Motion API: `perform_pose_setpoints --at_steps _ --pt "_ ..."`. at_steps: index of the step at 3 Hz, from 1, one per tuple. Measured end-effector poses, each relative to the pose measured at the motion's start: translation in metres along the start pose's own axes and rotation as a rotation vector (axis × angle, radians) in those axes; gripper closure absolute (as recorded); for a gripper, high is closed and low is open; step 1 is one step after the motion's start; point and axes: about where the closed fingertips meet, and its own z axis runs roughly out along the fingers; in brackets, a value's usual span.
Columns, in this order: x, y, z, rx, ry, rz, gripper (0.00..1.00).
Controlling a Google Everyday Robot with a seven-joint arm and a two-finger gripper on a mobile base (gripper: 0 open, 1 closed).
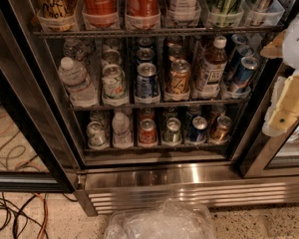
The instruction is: Pick pepsi can from middle shelf of fridge
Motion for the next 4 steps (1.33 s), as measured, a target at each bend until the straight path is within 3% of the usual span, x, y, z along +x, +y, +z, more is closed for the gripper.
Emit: perform_pose_setpoints --at_steps 1,2,3,4 --pt "0.000 0.000 0.000 0.000 0.000 0.000 0.00" --pt "-0.009 0.002 0.013 0.008 -0.068 0.043 0.00" --pt "-0.027 0.009 0.049 -0.005 -0.187 0.195 0.00" --pt "-0.046 0.007 0.076 0.011 -0.266 0.378 0.00"
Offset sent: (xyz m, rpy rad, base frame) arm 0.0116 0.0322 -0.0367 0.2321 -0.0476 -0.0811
